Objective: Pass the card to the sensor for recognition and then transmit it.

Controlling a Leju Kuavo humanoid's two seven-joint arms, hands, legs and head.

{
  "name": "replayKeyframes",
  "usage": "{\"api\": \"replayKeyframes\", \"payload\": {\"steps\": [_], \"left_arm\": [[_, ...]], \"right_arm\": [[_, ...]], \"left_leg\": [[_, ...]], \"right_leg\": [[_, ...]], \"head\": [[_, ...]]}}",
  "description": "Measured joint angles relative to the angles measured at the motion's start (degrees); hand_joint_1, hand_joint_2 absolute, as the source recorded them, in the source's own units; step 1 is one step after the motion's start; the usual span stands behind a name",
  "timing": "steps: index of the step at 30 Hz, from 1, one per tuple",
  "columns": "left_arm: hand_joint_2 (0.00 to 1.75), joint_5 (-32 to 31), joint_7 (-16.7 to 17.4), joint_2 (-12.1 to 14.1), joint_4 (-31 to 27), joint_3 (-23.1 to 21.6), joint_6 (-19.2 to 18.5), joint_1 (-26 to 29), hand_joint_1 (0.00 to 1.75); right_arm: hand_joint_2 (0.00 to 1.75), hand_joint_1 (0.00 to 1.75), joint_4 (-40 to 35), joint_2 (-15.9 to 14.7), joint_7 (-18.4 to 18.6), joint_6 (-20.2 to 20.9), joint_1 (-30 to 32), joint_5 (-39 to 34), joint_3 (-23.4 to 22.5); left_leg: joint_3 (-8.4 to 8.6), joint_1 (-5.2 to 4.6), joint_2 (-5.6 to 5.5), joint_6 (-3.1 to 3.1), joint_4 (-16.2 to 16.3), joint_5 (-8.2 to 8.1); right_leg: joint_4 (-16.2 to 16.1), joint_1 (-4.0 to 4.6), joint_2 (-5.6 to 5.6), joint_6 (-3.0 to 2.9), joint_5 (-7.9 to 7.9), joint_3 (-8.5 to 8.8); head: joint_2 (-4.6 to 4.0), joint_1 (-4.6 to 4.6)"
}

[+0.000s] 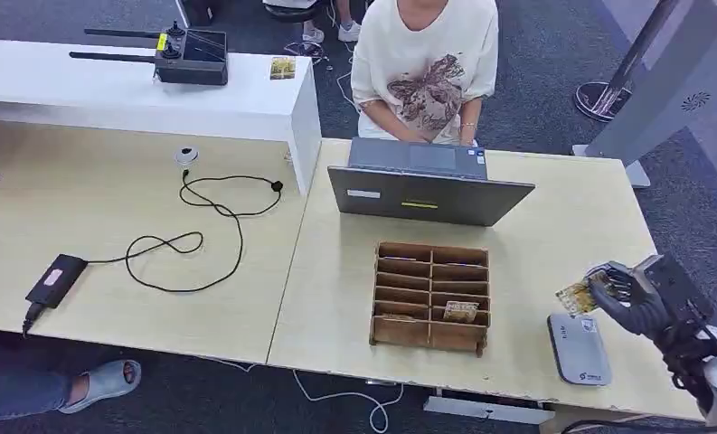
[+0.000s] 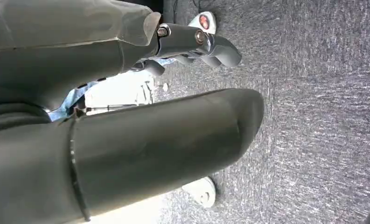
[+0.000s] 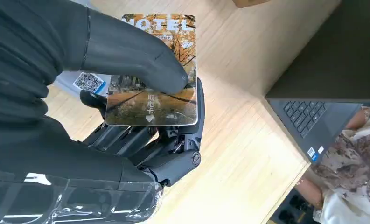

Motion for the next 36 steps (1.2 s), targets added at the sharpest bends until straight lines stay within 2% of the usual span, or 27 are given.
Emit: {"api": "replayKeyframes", "payload": {"steps": [11, 36], "left_arm": [[0.00, 0.0, 0.1, 0.0, 0.0, 0.0, 0.1, 0.0, 0.00], [0.00, -0.1, 0.5, 0.0, 0.0, 0.0, -0.1, 0.1, 0.00]], "right_arm": [[1.75, 1.75, 0.2, 0.0, -0.1, 0.0, 0.3, -0.7, 0.7], [1.75, 1.75, -5.1, 0.2, 1.9, -1.2, 7.9, 0.5, -1.1]], "left_leg": [[0.01, 0.00, 0.01, 0.00, 0.0, 0.00], [0.00, 0.00, 0.00, 0.00, 0.0, -0.01]], "right_leg": [[0.0, 0.00, 0.01, 0.00, 0.00, -0.01], [0.0, 0.00, 0.01, 0.00, 0.00, -0.01]], "head": [[0.02, -0.02], [0.00, 0.00]]}}
